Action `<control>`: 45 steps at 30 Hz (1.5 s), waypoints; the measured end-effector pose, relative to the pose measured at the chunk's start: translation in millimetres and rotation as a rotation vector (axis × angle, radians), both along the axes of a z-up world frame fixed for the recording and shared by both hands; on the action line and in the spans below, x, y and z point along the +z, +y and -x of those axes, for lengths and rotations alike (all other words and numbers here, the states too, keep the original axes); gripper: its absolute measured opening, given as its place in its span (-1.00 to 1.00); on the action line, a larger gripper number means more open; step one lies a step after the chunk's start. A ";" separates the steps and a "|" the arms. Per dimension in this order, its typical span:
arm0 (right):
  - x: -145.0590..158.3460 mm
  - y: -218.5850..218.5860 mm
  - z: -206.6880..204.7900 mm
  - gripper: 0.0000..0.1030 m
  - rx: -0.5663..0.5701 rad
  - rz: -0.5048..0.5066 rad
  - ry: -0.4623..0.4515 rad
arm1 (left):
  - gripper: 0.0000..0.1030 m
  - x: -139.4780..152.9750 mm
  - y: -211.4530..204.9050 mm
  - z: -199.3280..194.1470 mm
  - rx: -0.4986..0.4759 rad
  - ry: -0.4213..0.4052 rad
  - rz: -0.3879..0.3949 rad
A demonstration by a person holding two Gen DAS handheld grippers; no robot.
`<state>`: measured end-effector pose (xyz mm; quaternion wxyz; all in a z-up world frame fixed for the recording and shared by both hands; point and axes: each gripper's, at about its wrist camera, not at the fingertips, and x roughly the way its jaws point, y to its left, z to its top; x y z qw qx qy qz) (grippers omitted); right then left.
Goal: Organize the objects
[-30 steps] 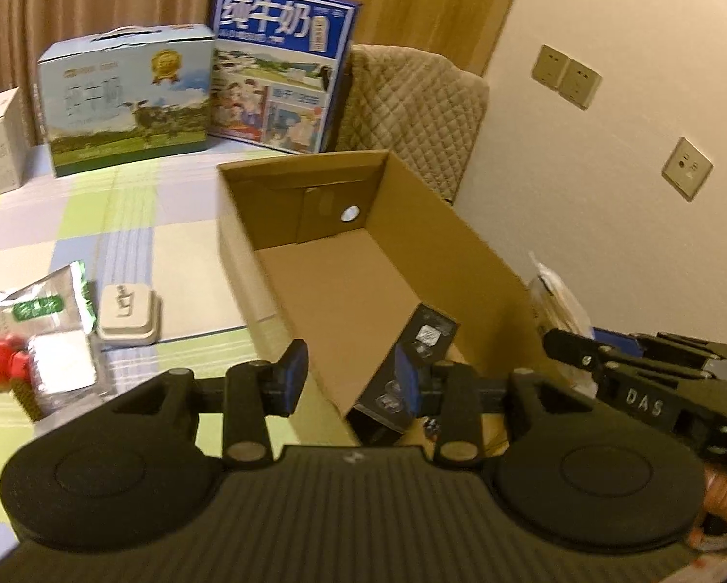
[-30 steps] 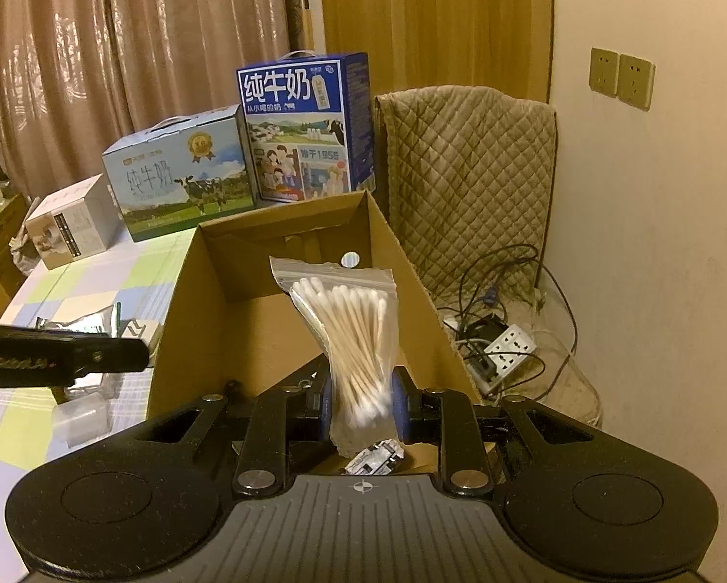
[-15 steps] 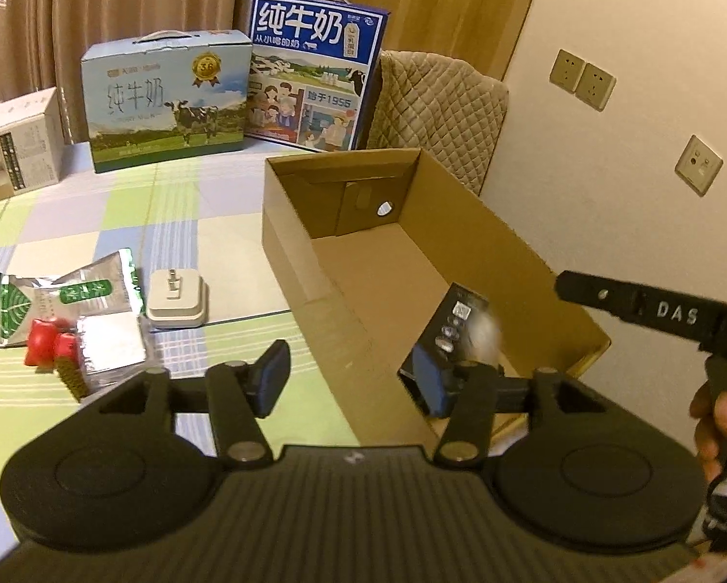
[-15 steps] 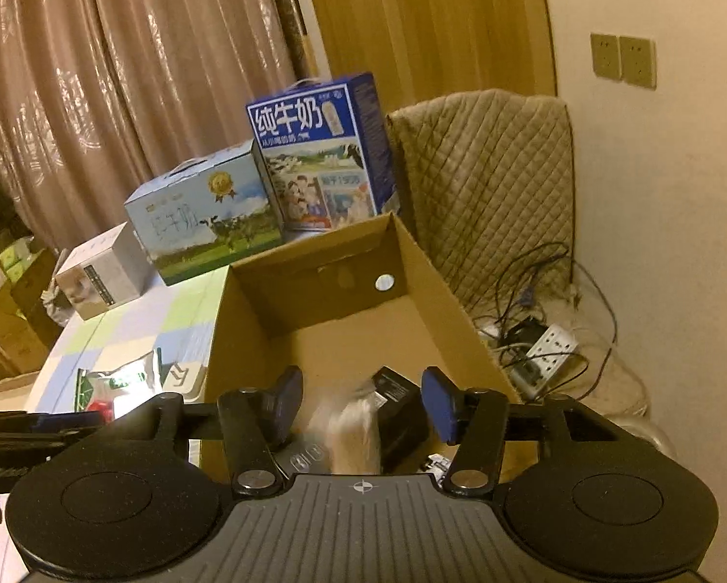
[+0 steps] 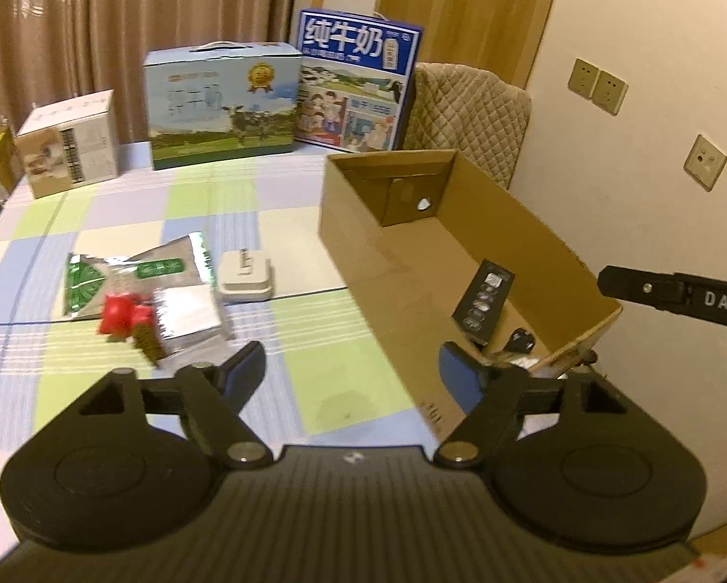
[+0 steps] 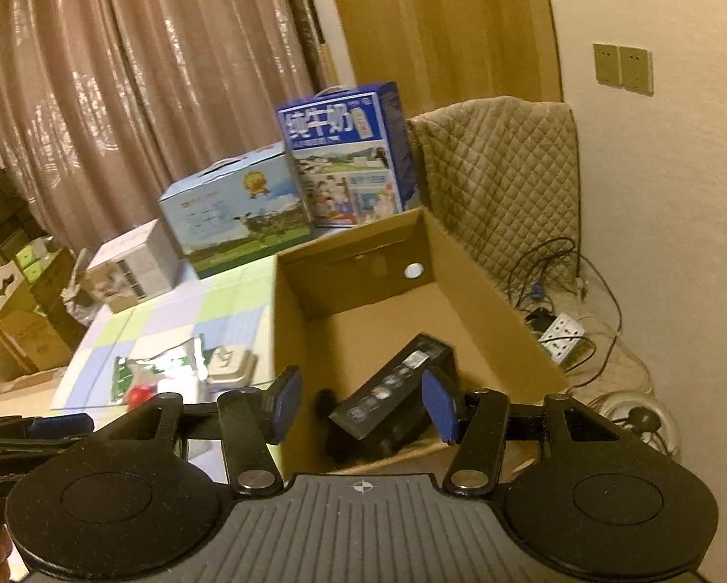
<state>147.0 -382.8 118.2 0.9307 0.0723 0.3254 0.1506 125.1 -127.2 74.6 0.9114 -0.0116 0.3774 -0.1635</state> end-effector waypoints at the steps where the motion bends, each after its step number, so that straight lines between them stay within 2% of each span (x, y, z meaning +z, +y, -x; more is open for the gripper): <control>1: 0.4 6.2 4.5 0.01 0.010 0.008 0.004 | 0.54 0.7 5.6 3.7 0.006 -0.002 -0.001; 11: -2.9 60.5 40.2 0.06 0.099 0.053 0.011 | 0.72 8.3 57.8 31.7 0.079 -0.028 -0.022; 22: -7.4 98.5 51.8 0.18 0.180 0.073 0.010 | 0.98 7.4 107.0 49.6 0.185 -0.045 -0.044; 29: -12.2 110.5 58.8 0.37 0.211 0.068 -0.045 | 0.98 -1.8 126.5 51.0 0.215 -0.037 -0.061; 33: -14.4 115.0 57.7 0.48 0.209 0.064 -0.063 | 0.98 -7.1 137.7 50.3 0.222 -0.028 -0.045; 45: -34.4 141.4 48.7 0.53 0.252 0.071 -0.030 | 0.98 -25.3 161.6 33.8 0.253 -0.014 -0.057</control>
